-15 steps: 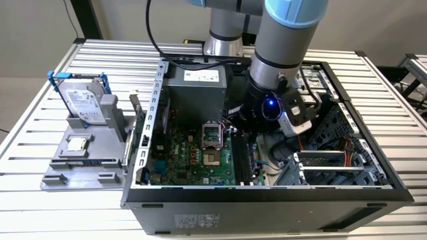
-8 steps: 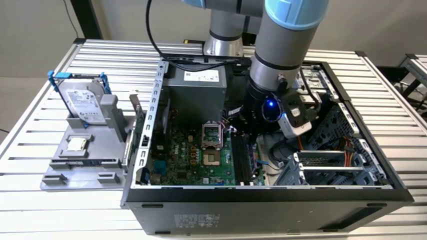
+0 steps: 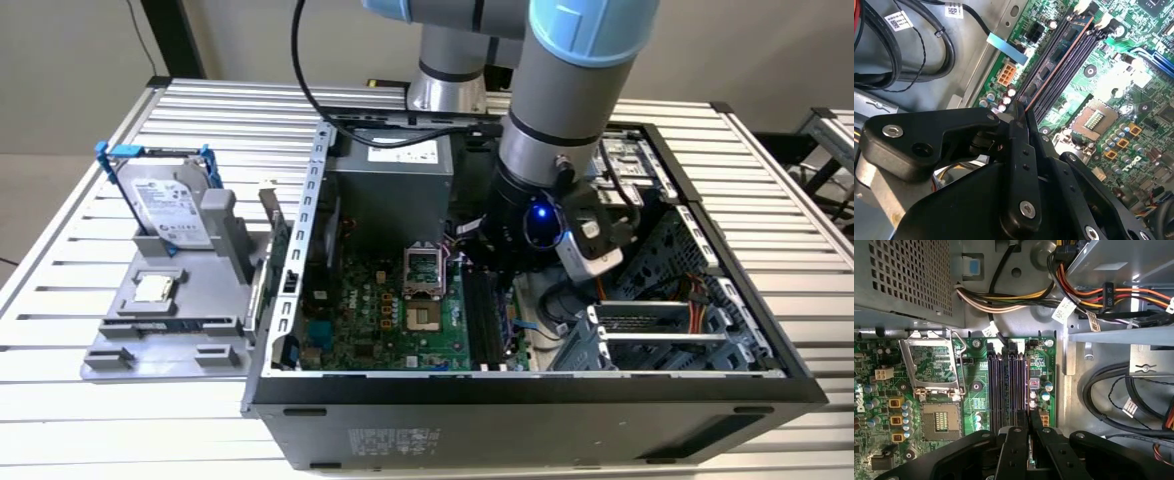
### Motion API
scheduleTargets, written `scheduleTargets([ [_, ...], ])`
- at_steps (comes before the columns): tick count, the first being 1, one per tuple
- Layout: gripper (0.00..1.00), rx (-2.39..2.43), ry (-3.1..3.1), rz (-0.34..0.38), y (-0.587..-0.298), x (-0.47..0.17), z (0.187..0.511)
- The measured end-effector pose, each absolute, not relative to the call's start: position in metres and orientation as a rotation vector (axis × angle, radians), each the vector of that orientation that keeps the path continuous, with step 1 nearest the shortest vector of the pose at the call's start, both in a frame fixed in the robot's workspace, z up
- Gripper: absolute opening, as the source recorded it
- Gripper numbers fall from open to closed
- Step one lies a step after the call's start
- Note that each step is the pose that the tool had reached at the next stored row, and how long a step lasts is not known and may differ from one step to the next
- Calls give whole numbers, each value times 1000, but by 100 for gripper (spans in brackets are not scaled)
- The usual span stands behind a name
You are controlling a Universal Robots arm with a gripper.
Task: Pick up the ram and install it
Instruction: 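Insert the ram into the slot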
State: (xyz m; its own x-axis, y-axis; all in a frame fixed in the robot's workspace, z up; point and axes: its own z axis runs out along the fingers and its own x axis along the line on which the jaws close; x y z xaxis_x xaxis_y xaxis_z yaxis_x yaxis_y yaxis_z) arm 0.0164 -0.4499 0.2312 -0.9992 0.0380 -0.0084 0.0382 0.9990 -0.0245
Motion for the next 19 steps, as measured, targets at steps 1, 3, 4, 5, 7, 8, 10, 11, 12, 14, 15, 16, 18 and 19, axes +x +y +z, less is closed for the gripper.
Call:
scheduleTargets([
  [1, 0, 60, 3133, -38, -450, 16, 231],
  [3, 0, 60, 3133, -38, -450, 16, 230],
  [4, 0, 60, 3133, -38, -450, 16, 229],
  [5, 0, 60, 3133, -38, -450, 16, 228],
  [7, 0, 60, 3133, -38, -450, 16, 226],
  [8, 0, 60, 3133, -38, -450, 16, 226],
  [10, 0, 60, 3133, -38, -450, 16, 226],
  [11, 0, 60, 3133, -38, -450, 16, 226],
  [12, 0, 60, 3133, -38, -450, 16, 225],
  [14, 0, 60, 3133, -38, -450, 16, 224],
  [15, 0, 60, 3133, -38, -450, 16, 224],
  [16, 0, 60, 3133, -38, -450, 16, 224],
  [18, 0, 60, 3133, -39, -450, 16, 224],
  [19, 0, 59, 3133, -38, -450, 16, 223],
])
